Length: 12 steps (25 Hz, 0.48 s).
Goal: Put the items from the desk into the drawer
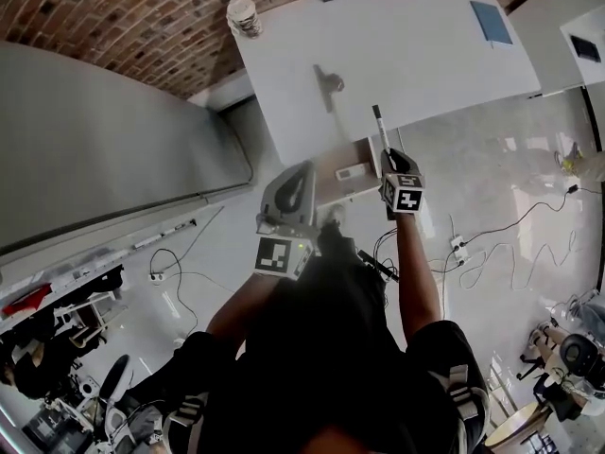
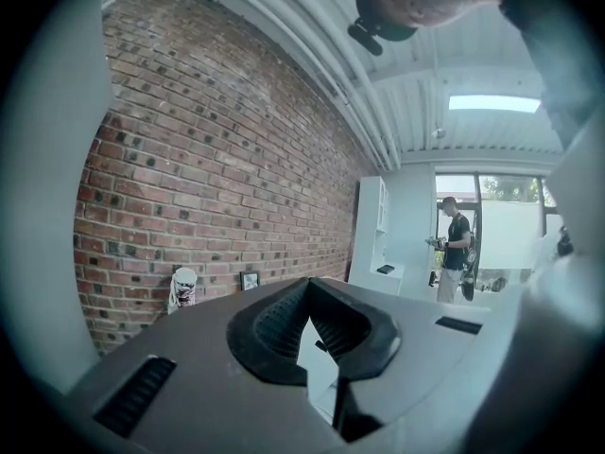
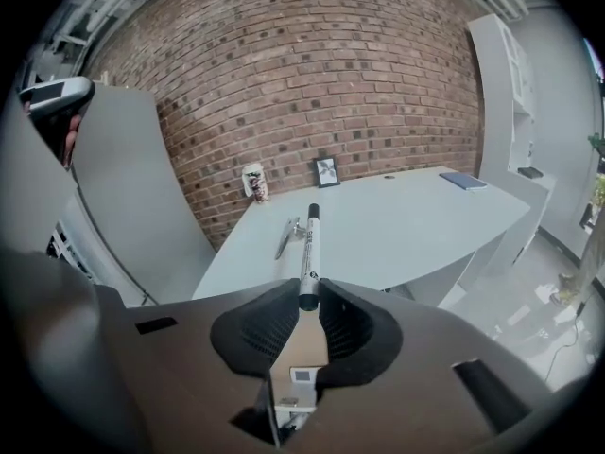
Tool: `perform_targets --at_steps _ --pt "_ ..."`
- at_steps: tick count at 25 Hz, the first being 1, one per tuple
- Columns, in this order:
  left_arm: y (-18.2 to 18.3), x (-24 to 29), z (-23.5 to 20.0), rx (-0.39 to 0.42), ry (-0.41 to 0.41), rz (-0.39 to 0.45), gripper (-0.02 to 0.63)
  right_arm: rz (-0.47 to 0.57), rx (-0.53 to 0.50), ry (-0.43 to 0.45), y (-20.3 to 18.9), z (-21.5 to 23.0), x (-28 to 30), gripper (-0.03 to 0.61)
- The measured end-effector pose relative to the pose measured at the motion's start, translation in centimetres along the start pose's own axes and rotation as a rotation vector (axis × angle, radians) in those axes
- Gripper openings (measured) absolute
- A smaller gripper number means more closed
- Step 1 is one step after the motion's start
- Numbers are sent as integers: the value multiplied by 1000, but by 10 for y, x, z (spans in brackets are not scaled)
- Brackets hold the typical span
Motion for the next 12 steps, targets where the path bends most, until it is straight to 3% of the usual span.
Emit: perform_targets --at_steps 12 --pt "-20 6 -26 -25 -58 -46 1 -81 65 -64 -61 -23 0 58"
Point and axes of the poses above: the fingertips, and each gripper's own axes: x forward along the fingers, z to its right, y out of its top, the point moved 5 cm from there along -x, backward along the fingers, and after that the axes turned 5 degrees about -x, right-handed, at the moved point
